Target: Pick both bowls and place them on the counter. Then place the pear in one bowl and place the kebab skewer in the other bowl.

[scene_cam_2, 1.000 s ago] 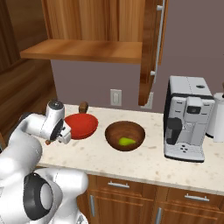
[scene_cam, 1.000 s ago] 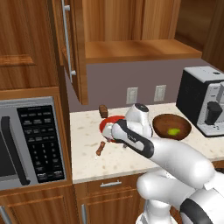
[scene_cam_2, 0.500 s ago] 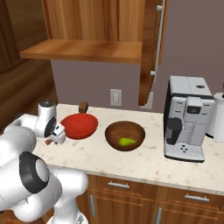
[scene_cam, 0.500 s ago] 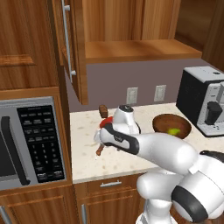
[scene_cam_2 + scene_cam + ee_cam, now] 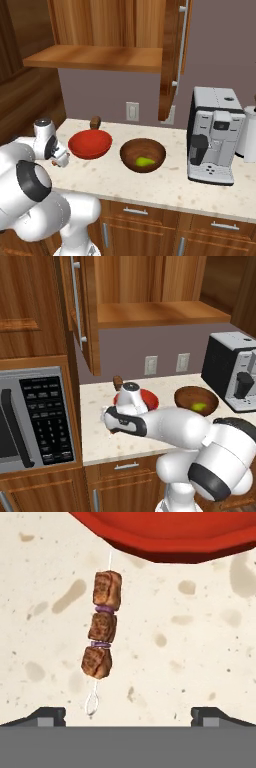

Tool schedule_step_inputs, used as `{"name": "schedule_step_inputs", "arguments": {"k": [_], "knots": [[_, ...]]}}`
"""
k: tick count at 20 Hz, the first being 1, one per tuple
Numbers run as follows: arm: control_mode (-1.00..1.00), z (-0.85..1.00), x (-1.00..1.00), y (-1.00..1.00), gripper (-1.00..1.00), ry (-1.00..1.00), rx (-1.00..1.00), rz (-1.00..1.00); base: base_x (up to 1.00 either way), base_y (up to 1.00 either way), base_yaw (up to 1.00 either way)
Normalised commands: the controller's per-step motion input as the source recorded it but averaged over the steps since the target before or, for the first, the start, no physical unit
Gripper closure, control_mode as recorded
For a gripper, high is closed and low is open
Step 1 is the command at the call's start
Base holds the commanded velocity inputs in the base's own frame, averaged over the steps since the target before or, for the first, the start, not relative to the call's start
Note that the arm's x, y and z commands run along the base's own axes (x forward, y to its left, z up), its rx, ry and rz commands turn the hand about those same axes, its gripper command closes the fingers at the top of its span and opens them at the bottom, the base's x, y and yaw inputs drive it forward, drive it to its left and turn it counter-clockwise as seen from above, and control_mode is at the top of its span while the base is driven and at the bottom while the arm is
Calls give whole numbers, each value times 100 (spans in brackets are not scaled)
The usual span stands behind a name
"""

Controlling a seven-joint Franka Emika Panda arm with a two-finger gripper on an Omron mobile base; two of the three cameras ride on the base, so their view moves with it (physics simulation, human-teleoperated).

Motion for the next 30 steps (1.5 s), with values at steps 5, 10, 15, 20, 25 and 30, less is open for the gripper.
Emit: {"name": "schedule_step_inputs", "arguments": {"k": [5, 10, 15, 20, 25, 30], "knots": [[-100, -5, 25, 16, -100, 3, 0, -7, 0, 0, 0], [-100, -16, 18, 6, -100, 5, -2, -4, 0, 0, 0], [-100, -18, 19, 1, -100, 6, -4, -2, 0, 0, 0], [-100, -19, 18, 4, -100, 5, -4, -2, 0, 0, 0], [-100, -19, 11, 17, -100, 6, -3, -1, 0, 0, 0], [-100, -21, 6, 11, -100, 6, -1, 0, 0, 0, 0]]}}
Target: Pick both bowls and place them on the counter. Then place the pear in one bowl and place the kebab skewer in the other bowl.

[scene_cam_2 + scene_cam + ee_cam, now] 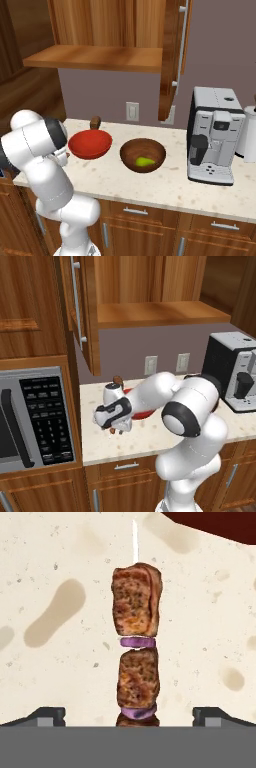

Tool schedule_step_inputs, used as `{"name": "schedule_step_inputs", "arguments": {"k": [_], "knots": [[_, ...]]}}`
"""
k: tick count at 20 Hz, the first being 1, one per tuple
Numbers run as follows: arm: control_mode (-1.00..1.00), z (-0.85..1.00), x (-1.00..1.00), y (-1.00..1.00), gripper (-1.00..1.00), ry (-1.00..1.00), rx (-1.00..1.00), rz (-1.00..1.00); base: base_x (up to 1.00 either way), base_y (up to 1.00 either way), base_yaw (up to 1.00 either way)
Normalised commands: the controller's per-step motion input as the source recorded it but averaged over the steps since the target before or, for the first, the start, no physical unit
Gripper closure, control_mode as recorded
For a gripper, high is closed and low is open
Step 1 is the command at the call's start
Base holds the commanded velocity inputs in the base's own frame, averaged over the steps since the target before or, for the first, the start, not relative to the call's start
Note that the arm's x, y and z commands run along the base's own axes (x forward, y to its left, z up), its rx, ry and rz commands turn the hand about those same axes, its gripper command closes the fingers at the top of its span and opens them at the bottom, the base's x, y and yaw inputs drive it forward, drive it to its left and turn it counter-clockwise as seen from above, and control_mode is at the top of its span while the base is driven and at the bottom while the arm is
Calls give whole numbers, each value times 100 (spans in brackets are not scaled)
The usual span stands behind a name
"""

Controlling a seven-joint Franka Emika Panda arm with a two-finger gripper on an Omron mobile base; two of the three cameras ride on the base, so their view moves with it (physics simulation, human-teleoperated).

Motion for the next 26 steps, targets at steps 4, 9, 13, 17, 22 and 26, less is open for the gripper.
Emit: {"name": "schedule_step_inputs", "arguments": {"k": [4, 9, 13, 17, 22, 26], "knots": [[-100, -25, 0, 0, 100, 4, 0, 0, 0, 0, 0], [-100, -16, -4, -1, 100, 1, 2, 0, 0, 0, 0], [-100, -4, -21, -13, 100, 0, 14, 0, 0, 0, 0], [-100, 3, -49, -13, 100, 0, 13, 0, 0, 0, 0], [-100, 21, -74, -21, 100, 0, 13, -2, 0, 0, 0], [-100, 47, -59, -1, 100, -1, 10, 0, 0, 0, 0]]}}
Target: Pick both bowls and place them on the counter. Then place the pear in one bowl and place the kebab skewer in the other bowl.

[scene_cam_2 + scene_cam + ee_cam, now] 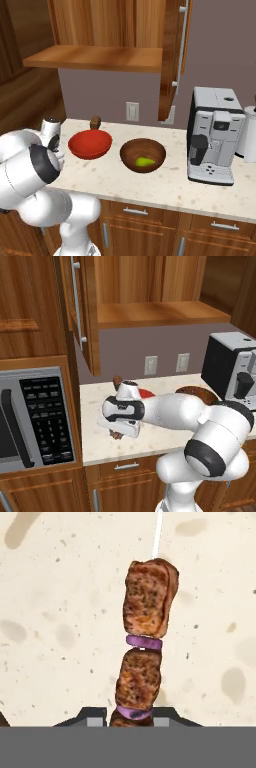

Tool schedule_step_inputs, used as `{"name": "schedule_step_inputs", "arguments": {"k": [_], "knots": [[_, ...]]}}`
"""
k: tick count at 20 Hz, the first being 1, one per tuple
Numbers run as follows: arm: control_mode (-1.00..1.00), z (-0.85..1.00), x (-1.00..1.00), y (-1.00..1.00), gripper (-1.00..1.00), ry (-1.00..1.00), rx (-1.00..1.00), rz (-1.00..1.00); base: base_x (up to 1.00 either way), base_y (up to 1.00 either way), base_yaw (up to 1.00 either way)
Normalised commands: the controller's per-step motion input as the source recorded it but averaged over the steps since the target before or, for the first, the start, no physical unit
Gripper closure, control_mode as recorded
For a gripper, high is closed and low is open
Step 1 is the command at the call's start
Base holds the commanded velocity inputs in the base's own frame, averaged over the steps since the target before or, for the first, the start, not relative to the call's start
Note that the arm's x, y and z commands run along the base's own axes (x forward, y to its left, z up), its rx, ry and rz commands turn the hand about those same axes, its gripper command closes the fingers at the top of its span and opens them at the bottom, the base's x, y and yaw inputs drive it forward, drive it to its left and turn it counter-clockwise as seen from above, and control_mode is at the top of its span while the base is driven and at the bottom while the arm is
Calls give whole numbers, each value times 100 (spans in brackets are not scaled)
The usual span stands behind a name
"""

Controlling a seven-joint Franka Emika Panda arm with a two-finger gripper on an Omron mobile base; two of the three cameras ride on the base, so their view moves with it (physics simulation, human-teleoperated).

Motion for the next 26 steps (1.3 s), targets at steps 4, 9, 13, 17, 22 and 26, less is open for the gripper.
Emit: {"name": "schedule_step_inputs", "arguments": {"k": [4, 9, 13, 17, 22, 26], "knots": [[-100, 71, -20, 0, 100, -6, 5, 0, 0, 0, 0], [-100, 70, 1, -10, 100, -2, 0, -3, 0, 0, 0], [-100, 47, 16, -29, 100, 0, -4, -8, 0, 0, 0], [-100, 41, 43, -23, 100, 0, -5, -11, 0, 0, 0], [-100, 40, 58, -24, 100, 0, -1, -10, 0, 0, 0], [-100, 33, 55, -20, 100, 1, 0, -9, 0, 0, 0]]}}
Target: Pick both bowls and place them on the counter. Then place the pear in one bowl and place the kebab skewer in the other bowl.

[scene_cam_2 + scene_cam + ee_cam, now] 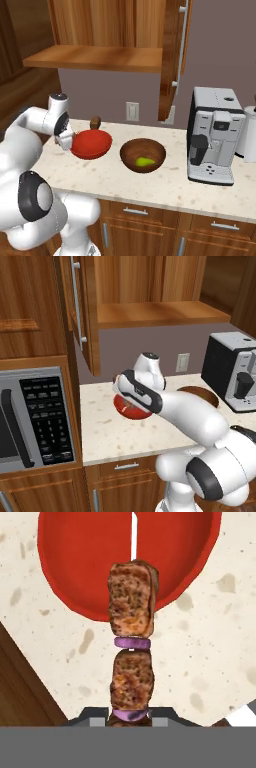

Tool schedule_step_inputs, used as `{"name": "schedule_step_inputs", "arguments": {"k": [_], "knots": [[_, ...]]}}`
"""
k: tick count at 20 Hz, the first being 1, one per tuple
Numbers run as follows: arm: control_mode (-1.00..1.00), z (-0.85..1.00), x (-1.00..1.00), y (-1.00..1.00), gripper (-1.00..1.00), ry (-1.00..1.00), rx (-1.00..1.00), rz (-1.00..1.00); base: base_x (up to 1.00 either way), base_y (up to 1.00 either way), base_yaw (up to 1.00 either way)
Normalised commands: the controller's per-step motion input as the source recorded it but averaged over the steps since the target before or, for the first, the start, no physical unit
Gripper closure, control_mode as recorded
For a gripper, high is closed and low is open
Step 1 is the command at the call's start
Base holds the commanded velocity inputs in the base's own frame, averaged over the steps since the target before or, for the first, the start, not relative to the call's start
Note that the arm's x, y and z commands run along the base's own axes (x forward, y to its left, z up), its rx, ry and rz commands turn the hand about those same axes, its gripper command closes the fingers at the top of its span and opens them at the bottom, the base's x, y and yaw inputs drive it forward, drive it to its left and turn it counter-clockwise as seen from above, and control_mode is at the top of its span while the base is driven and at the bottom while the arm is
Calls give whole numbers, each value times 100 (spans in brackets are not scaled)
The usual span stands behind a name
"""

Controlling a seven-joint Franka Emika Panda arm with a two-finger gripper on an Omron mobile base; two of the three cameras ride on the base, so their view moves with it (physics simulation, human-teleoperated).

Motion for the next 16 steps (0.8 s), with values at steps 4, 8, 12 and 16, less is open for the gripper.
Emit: {"name": "schedule_step_inputs", "arguments": {"k": [4, 8, 12, 16], "knots": [[-100, 9, 47, -29, 100, 5, 0, -10, 0, 0, 0], [-100, -28, 32, -46, 100, 3, 0, -9, 0, 0, 0], [-100, -42, 29, -29, 100, 3, 0, -9, 0, 0, 0], [-100, -40, 27, -14, 100, 6, 0, -8, 0, 0, 0]]}}
